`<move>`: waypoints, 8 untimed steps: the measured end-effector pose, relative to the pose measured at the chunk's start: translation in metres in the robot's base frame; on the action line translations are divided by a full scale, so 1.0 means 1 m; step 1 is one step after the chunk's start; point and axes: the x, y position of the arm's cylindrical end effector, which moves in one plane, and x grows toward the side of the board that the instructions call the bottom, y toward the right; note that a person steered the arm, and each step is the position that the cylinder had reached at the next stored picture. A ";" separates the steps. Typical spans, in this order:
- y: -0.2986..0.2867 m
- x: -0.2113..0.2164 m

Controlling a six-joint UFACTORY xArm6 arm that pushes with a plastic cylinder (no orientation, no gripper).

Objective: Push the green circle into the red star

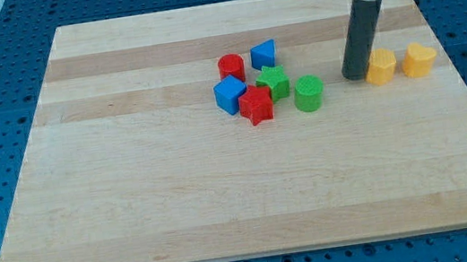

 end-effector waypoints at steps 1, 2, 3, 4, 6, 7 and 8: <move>0.000 -0.001; 0.000 -0.002; 0.000 -0.006; -0.002 -0.010; -0.022 -0.005; -0.024 0.010; -0.032 0.029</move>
